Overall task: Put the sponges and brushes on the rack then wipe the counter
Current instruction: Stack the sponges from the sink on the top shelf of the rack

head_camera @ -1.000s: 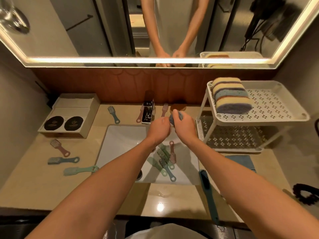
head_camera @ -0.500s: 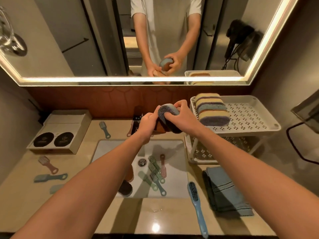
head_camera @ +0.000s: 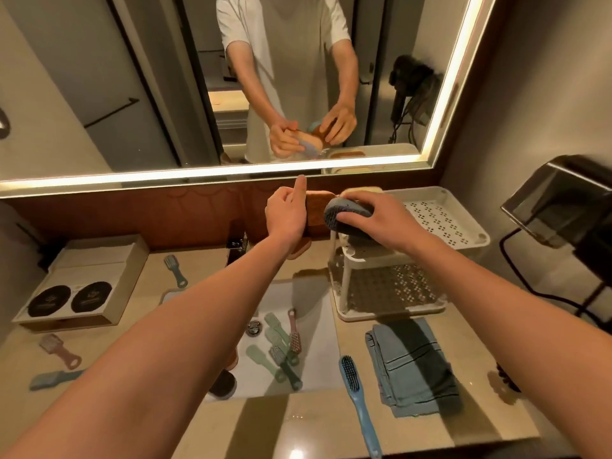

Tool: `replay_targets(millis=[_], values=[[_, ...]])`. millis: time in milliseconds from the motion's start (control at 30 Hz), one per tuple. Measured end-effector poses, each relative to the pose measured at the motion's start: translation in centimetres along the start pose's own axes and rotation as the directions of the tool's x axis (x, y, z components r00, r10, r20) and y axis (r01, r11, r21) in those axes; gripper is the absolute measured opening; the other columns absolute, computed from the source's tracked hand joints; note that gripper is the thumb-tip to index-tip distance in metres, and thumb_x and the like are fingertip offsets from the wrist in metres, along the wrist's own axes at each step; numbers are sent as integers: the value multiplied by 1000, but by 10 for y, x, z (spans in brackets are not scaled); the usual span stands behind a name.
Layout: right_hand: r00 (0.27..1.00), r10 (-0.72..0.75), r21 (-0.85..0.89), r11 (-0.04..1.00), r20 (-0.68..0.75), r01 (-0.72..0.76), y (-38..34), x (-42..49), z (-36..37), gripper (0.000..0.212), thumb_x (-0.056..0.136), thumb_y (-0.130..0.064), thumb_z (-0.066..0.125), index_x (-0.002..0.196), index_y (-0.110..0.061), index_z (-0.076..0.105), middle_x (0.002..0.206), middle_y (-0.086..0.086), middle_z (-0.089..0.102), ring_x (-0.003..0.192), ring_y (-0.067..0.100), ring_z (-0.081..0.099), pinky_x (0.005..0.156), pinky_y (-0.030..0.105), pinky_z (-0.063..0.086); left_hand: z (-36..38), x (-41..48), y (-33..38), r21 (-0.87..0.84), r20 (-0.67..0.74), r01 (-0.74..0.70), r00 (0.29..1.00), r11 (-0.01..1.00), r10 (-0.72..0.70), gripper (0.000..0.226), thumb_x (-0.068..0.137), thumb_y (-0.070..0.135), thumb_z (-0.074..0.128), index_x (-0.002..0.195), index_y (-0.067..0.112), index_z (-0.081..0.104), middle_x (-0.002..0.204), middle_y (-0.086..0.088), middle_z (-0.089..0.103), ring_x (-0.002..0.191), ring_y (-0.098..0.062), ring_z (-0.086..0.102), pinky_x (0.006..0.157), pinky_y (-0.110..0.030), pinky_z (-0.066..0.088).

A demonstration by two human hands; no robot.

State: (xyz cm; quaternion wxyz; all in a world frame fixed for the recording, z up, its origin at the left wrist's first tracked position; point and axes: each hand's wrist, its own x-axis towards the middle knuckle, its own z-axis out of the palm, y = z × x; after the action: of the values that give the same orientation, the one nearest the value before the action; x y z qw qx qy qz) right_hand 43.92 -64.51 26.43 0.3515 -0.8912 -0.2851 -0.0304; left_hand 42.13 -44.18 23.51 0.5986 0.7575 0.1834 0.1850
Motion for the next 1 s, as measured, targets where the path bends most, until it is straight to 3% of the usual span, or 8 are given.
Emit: replay_targets(millis=[133, 233, 333, 467, 733, 867, 1000], values=[[999, 27, -118, 993, 32, -23, 21, -9, -14, 48, 93, -54, 62, 137, -35, 58, 127, -6, 65, 111, 15, 59, 92, 38, 53, 18, -1, 9, -17, 22, -20, 1000, 1000, 21, 49, 99, 64, 45, 89, 19, 62, 90, -3, 67, 86, -16, 64, 82, -35, 54], [998, 33, -163, 986, 57, -23, 35, -16, -20, 47, 97, -45, 61, 140, -28, 57, 127, -2, 62, 114, 17, 56, 95, 32, 46, 28, -3, 12, -43, 50, -22, 998, 999, 24, 49, 100, 61, 46, 86, 16, 61, 82, -1, 63, 77, -13, 59, 73, -30, 49], [997, 39, -184, 983, 71, -25, 46, -24, -20, 48, 98, -41, 60, 143, -25, 56, 126, 0, 54, 118, 19, 49, 102, 34, 41, 35, -5, 14, -40, 71, -33, 997, 999, 36, 53, 98, 65, 46, 90, 15, 64, 88, -6, 68, 86, -22, 66, 82, -39, 55], [997, 2, -220, 975, 83, 16, 56, -29, -11, 47, 99, -39, 59, 144, -27, 55, 139, 3, 46, 130, 21, 39, 113, 39, 33, 43, -10, 16, -11, 86, -39, 996, 999, 40, 57, 96, 67, 45, 92, 14, 65, 91, -8, 70, 91, -27, 67, 89, -50, 56], [998, -53, -259, 964, 40, 62, 58, -37, 4, 43, 100, -34, 59, 142, -25, 57, 145, 4, 49, 134, 25, 43, 113, 44, 38, 50, -12, 12, 42, 77, -59, 996, 997, 55, 54, 98, 65, 44, 88, 15, 63, 86, -2, 66, 83, -18, 62, 86, -47, 53], [994, -95, -318, 942, 55, 108, 60, -41, 9, 45, 99, -32, 60, 143, -29, 53, 146, 2, 50, 132, 25, 46, 108, 47, 44, 52, -14, 14, 29, 74, -43, 996, 999, 41, 54, 98, 66, 43, 90, 17, 63, 90, -3, 67, 90, -22, 65, 87, -47, 54], [998, -54, -235, 970, 46, 63, 66, -45, 22, 57, 98, -25, 63, 151, -32, 44, 159, -1, 37, 146, 26, 29, 120, 47, 27, 56, -17, 11, -4, 87, -37, 995, 999, 37, 59, 90, 76, 42, 88, 20, 62, 90, -2, 69, 90, -21, 66, 90, -52, 55]])
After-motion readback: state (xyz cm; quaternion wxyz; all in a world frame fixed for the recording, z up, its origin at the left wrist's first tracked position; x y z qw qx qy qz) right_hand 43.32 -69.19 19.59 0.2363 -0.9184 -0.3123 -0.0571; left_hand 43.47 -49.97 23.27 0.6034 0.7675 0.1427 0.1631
